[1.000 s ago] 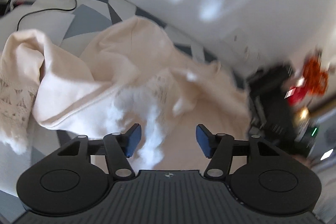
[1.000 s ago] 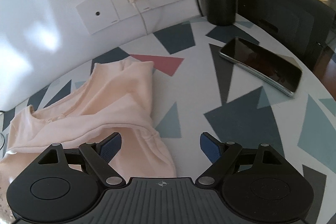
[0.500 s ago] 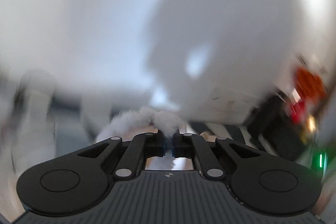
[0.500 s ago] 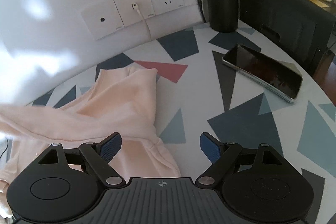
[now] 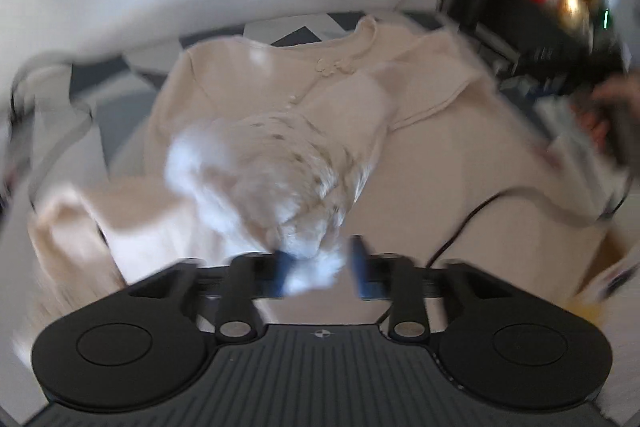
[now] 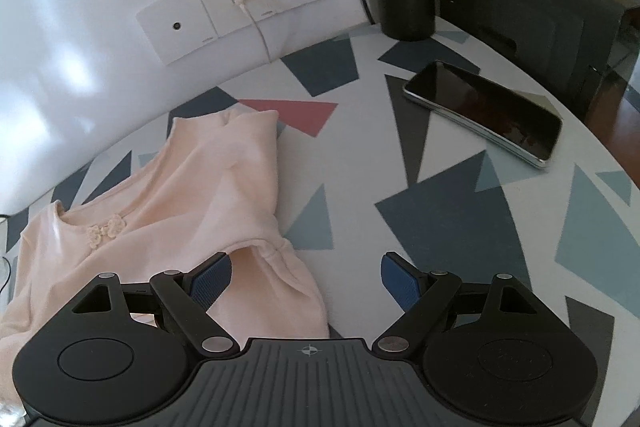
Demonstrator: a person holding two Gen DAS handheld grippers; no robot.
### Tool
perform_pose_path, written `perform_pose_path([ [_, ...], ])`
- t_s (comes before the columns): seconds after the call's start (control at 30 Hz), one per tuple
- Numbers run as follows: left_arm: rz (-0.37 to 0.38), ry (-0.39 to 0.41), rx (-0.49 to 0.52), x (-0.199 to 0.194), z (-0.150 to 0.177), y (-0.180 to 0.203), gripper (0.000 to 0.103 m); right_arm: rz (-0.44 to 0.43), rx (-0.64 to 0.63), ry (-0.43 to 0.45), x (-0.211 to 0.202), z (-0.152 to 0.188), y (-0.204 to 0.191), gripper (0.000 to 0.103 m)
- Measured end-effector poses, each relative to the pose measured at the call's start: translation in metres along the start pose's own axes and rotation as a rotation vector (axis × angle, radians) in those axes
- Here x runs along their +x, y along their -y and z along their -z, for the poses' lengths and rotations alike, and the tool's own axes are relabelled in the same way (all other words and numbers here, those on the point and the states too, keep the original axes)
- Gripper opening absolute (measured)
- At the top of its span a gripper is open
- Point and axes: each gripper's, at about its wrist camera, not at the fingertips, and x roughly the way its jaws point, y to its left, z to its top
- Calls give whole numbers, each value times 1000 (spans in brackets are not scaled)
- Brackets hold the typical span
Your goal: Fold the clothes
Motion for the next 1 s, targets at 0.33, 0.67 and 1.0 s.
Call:
perform_pose_path([
  [0.33, 185, 5, -695, 20, 26, -49, 69, -9, -22, -13, 2, 3, -10, 80],
  [0.67, 112, 152, -861, 35, 26, -56, 69, -5, -10, -33, 11, 3, -5, 80],
  [1.0, -129, 422, -352, -24, -103, -12, 5, -49, 19, -27, 13, 0, -6, 80],
])
